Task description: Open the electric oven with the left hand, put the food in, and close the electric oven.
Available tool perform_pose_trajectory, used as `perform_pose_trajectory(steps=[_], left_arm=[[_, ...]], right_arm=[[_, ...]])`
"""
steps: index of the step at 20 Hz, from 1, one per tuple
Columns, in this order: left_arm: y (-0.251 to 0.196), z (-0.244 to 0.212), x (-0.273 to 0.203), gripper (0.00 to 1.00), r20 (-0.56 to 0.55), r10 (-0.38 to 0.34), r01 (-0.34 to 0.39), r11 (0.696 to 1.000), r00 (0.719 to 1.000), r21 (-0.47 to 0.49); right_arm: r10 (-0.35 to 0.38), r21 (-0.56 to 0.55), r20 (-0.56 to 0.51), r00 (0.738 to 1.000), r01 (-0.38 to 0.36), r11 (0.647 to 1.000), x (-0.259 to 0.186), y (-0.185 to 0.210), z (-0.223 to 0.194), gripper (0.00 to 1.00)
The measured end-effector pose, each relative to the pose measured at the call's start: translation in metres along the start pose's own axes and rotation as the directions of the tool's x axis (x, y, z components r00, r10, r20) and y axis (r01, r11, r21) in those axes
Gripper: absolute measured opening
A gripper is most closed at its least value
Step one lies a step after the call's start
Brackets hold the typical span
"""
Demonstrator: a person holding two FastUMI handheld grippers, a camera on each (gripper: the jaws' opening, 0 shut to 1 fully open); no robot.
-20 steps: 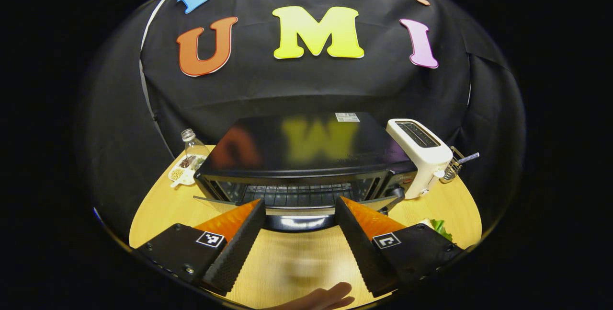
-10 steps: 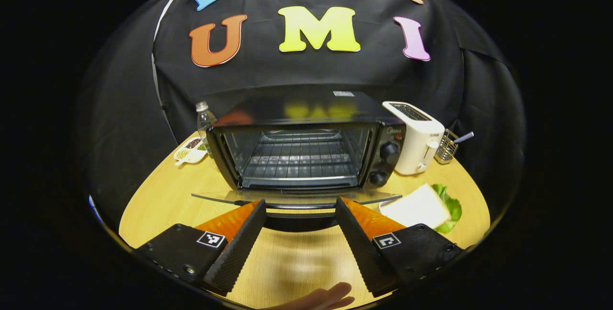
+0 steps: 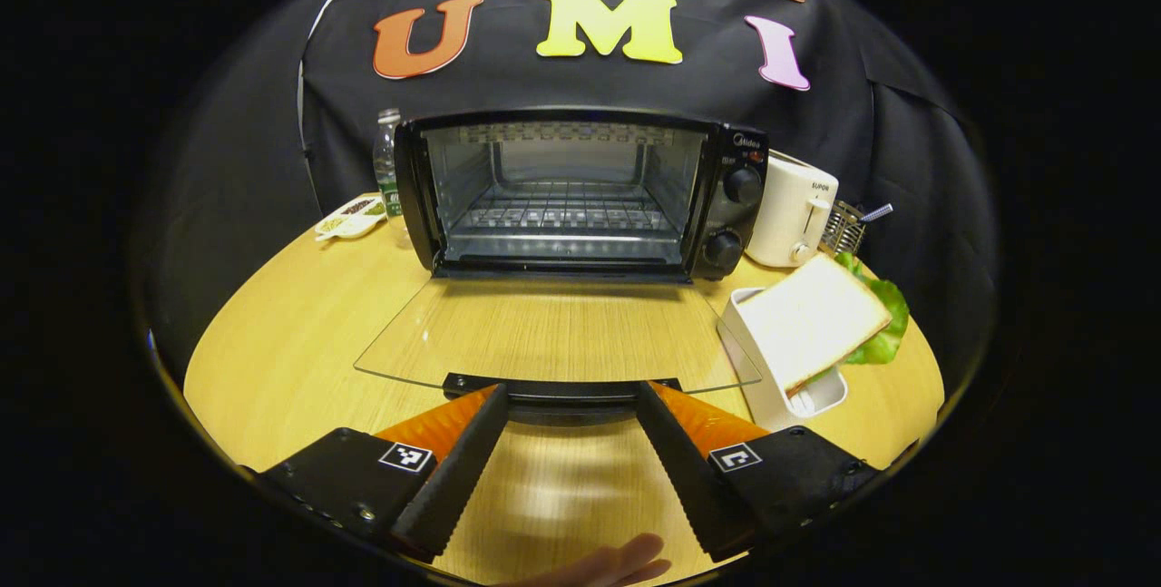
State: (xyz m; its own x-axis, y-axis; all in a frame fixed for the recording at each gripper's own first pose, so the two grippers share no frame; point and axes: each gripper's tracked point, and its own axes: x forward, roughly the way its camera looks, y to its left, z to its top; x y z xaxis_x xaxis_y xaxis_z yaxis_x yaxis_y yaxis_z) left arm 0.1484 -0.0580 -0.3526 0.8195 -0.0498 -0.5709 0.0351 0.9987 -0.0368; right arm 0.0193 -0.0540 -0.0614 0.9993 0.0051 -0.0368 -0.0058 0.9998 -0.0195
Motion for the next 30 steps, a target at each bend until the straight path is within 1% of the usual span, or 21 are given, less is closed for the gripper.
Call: perform_pose_trajectory(steps=[1,2,3,4,7,8,11,12,13,14,16,17,18,20,24,25,28,30], left_arm=[[0.0,-0.007,0.001,0.95,-0.012,-0.002,0.002,1.0,1.0,-0.01],[0.0,-0.006,0.001,1.0,0.002,-0.002,0.002,1.0,1.0,-0.013],[-0.001,-0.002,0.001,0.95,0.024,-0.004,0.004,1.0,1.0,-0.008],[-0.002,0.001,0.001,0.95,0.035,-0.004,0.004,1.0,0.999,-0.005],[-0.001,0.001,-0.002,0.95,0.039,0.003,-0.002,1.0,0.999,-0.013],[0.0,0.007,-0.004,0.95,0.062,0.016,-0.016,1.0,0.998,-0.01],[0.001,0.027,-0.025,0.95,0.129,0.014,-0.011,1.0,0.992,-0.019],[0.004,0.037,-0.034,0.87,0.159,0.015,-0.011,1.0,0.987,-0.029],[0.007,0.047,-0.043,0.95,0.184,0.018,-0.012,0.999,0.983,-0.035],[0.01,0.059,-0.055,0.95,0.218,0.018,-0.009,0.999,0.976,-0.041],[0.011,0.081,-0.079,0.95,0.284,0.013,0.001,0.999,0.959,-0.05],[0.014,0.093,-0.093,0.93,0.314,0.017,-0.001,0.999,0.949,-0.052],[0.016,0.103,-0.106,0.93,0.34,0.016,0.002,0.999,0.94,-0.052],[0.014,0.119,-0.133,0.93,0.383,0.008,0.011,0.999,0.924,-0.046],[0.013,0.153,-0.193,0.93,0.493,-0.002,0.016,1.0,0.87,-0.024],[0.012,0.161,-0.208,0.93,0.523,-0.008,0.018,1.0,0.853,-0.015],[0.004,0.174,-0.248,0.93,0.588,-0.03,0.024,1.0,0.808,0.018],[0.002,0.176,-0.269,0.93,0.616,-0.035,0.022,0.999,0.787,0.027]], right_arm=[[0.005,-0.002,-0.002,1.0,-0.005,1.0,0.0,0.002,-0.002,0.9],[0.013,-0.003,0.0,1.0,-0.013,1.0,0.002,0.005,-0.002,0.9],[0.019,-0.002,0.0,1.0,-0.019,1.0,0.005,0.009,-0.001,0.9],[0.026,0.003,-0.004,1.0,-0.026,1.0,0.008,0.011,-0.003,0.9],[0.057,0.024,-0.026,0.998,-0.056,0.998,0.017,0.021,-0.009,0.9],[0.061,0.028,-0.032,0.998,-0.06,0.998,0.019,0.023,-0.01,0.9],[0.06,0.025,-0.048,0.997,-0.059,0.998,0.024,0.025,-0.016,0.9],[0.059,0.024,-0.055,0.997,-0.058,0.998,0.026,0.026,-0.018,0.9],[0.059,0.028,-0.059,0.996,-0.058,0.998,0.027,0.026,-0.02,1.0],[0.06,0.033,-0.063,0.996,-0.058,0.998,0.028,0.027,-0.02,0.91],[0.062,0.04,-0.072,0.995,-0.059,0.997,0.028,0.029,-0.023,0.9],[0.064,0.04,-0.076,0.995,-0.061,0.997,0.029,0.029,-0.024,0.9],[0.063,0.039,-0.08,0.995,-0.06,0.997,0.03,0.029,-0.024,1.0],[0.06,0.034,-0.081,0.995,-0.057,0.998,0.032,0.029,-0.025,1.0],[0.056,0.029,-0.088,0.995,-0.054,0.998,0.038,0.029,-0.029,1.0],[0.056,0.028,-0.093,0.994,-0.054,0.998,0.041,0.029,-0.031,0.9],[0.06,0.031,-0.11,0.992,-0.057,0.998,0.049,0.031,-0.038,0.9],[0.07,0.032,-0.131,0.989,-0.066,0.997,0.057,0.032,-0.046,0.9]])
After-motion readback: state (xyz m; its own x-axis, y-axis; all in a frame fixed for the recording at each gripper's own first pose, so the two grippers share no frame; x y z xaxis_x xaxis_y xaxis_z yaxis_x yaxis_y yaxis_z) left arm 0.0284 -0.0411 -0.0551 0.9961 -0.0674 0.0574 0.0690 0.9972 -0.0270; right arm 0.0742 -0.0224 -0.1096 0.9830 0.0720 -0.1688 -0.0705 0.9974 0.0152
